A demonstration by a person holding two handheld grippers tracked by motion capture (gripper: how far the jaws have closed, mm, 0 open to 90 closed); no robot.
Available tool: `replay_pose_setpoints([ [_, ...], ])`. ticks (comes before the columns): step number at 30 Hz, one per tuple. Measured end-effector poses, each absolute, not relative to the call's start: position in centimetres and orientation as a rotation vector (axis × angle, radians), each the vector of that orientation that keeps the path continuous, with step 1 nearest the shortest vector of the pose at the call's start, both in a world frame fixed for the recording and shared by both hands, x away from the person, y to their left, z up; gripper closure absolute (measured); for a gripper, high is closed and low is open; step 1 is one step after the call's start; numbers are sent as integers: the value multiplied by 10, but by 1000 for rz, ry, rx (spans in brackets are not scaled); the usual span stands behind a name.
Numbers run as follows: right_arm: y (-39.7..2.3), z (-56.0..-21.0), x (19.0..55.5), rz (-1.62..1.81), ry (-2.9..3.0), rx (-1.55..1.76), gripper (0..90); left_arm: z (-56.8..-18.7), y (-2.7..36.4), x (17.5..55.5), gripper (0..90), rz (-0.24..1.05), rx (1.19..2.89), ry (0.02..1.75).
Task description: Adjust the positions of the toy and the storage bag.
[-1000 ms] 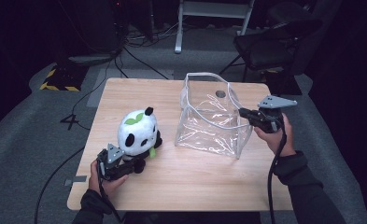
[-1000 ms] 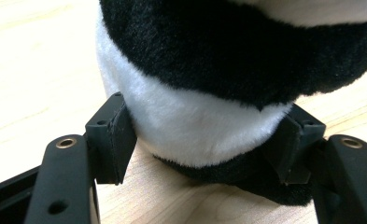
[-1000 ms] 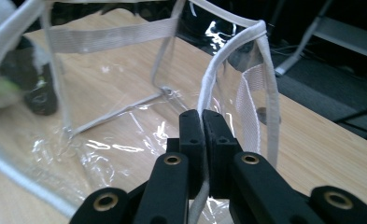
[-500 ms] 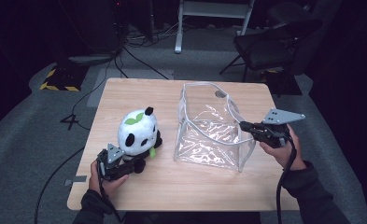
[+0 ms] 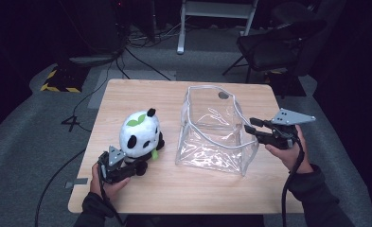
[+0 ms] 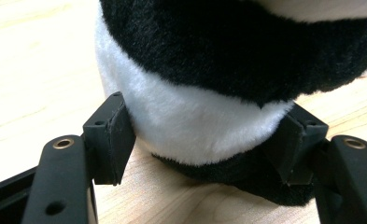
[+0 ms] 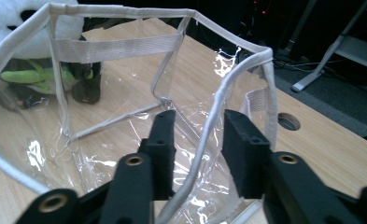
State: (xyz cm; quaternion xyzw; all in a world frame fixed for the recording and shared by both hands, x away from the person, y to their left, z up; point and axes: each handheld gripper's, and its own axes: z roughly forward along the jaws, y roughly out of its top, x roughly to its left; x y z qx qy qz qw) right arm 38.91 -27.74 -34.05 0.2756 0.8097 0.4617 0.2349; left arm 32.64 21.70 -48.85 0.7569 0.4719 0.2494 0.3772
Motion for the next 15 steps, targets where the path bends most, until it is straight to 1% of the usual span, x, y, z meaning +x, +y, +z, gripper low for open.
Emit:
replay_pose_setpoints([
  [1,-277,-340,389,1267,2222,756,549,-489,217,327,321,636,1933,1205],
  [2,-279,-339,390,1267,2212,769,470,-490,216,328,321,629,1929,1200],
  [3,-279,-339,390,1267,2212,769,470,-490,216,328,322,629,1929,1200],
  [8,-286,-336,392,1281,2170,819,331,-490,211,332,320,629,1933,1185],
  [10,-294,-334,394,1310,2132,860,299,-490,209,334,319,624,1933,1181],
  [15,-303,-332,396,1283,2090,894,283,-491,206,338,316,617,1933,1166],
])
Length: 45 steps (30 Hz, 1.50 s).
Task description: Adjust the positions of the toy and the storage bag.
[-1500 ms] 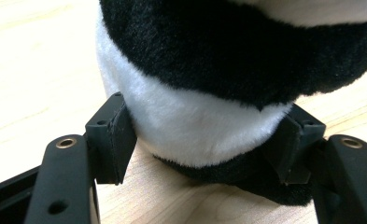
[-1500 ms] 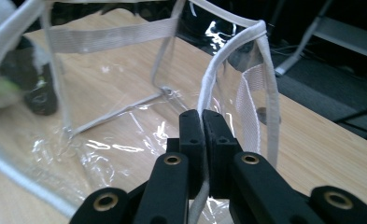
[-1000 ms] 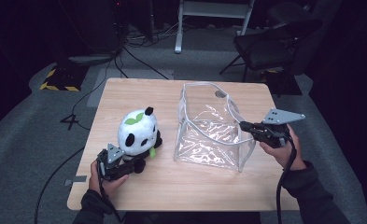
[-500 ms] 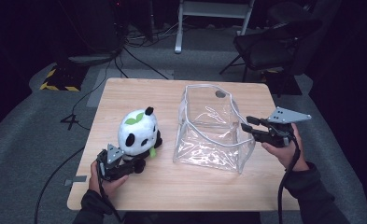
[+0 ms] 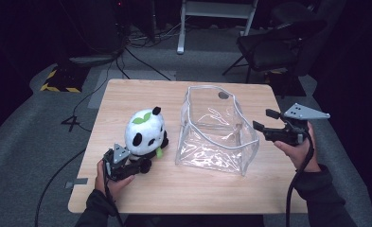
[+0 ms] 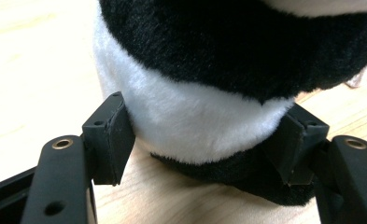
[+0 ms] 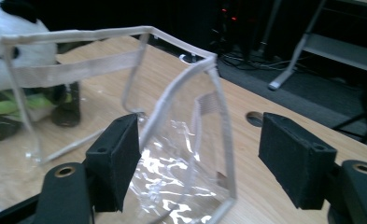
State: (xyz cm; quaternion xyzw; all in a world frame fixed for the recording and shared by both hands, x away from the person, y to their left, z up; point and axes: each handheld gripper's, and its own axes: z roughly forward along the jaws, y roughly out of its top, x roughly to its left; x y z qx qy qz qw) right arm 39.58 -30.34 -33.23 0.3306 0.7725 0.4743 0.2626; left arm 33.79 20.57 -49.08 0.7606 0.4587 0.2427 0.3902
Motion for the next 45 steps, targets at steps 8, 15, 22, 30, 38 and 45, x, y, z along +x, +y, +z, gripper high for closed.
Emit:
replay_pose_setpoints([
  [8,-320,-343,401,1205,2076,962,256,-491,202,342,252,601,1926,1175],
  [15,-329,-377,405,1119,2120,1005,245,-491,204,340,210,585,1929,1189],
  [22,-335,-413,405,1046,2166,1041,240,-490,203,335,171,587,1940,1184],
  [30,-342,-458,400,999,2248,1086,231,-484,204,328,162,598,1950,1154],
  [38,-348,-491,389,1025,2291,1131,235,-474,205,318,159,626,1934,1121],
  [45,-355,-506,381,1017,2300,1159,231,-466,206,314,158,622,1917,1101],
])
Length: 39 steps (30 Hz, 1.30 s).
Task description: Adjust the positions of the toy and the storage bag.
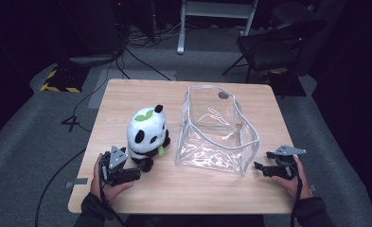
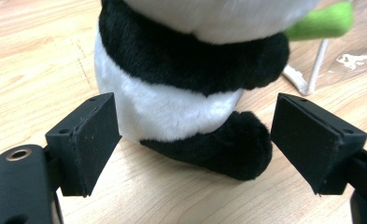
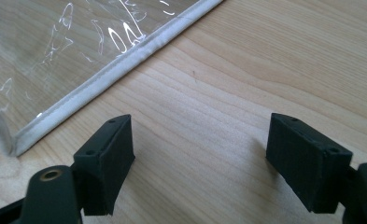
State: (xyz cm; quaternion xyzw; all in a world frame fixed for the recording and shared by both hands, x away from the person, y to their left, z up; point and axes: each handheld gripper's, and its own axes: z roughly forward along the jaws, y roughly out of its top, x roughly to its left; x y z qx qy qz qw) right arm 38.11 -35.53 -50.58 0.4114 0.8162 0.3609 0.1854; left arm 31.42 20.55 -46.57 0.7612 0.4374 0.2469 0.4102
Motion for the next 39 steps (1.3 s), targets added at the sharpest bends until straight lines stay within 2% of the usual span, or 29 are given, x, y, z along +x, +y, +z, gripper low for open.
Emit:
replay_pose_setpoints([
  [7,-355,-507,379,1009,2289,1169,170,-457,206,312,158,615,1896,1078],
  [20,-355,-507,380,1014,2294,1165,167,-431,203,308,157,634,1843,1058],
  [39,-355,-507,380,1013,2297,1162,167,-413,201,310,156,664,1807,1069],
])
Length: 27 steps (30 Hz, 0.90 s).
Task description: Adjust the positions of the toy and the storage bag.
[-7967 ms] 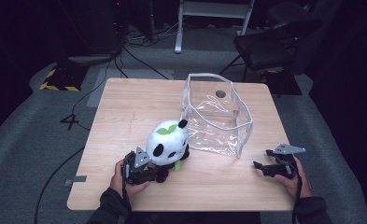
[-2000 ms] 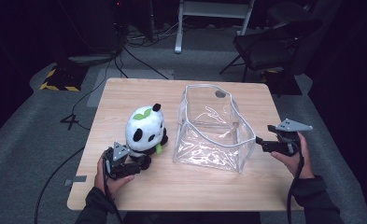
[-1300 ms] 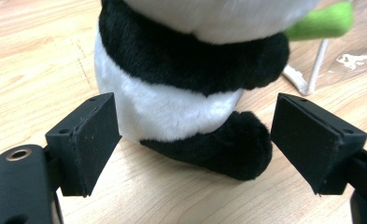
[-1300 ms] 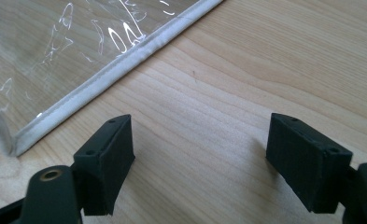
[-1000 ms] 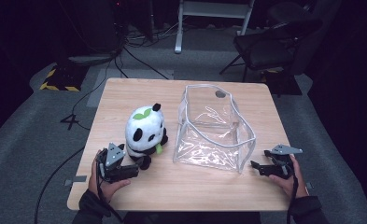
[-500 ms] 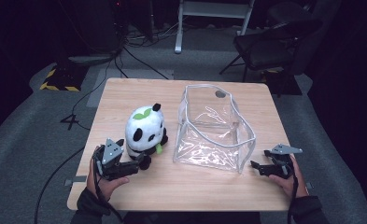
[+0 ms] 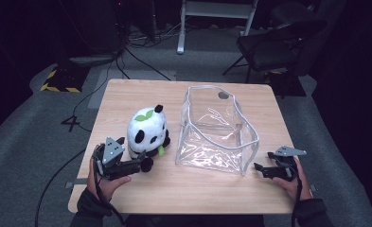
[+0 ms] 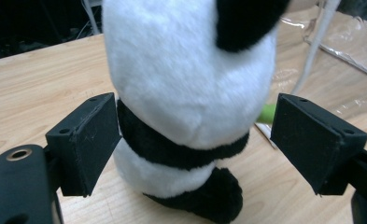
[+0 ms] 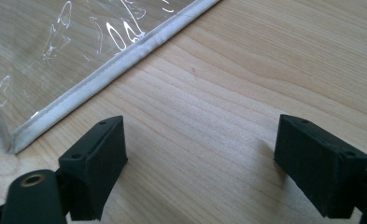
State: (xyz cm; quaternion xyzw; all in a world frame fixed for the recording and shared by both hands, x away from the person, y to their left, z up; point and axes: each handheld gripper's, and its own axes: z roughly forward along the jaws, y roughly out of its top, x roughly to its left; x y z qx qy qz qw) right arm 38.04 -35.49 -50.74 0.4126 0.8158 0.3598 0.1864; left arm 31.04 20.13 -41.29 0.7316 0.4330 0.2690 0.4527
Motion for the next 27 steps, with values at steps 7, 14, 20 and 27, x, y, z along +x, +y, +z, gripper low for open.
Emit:
replay_pose_setpoints([
  [7,-355,-507,380,1016,2300,1160,167,-409,199,322,154,653,1816,1071],
  [14,-355,-507,380,1016,2301,1158,167,-410,193,332,121,634,1847,1064],
  [20,-355,-507,380,1016,2302,1157,167,-411,189,341,71,628,1870,1065],
  [27,-355,-507,380,1016,2302,1157,167,-416,182,357,0,598,1905,1070],
])
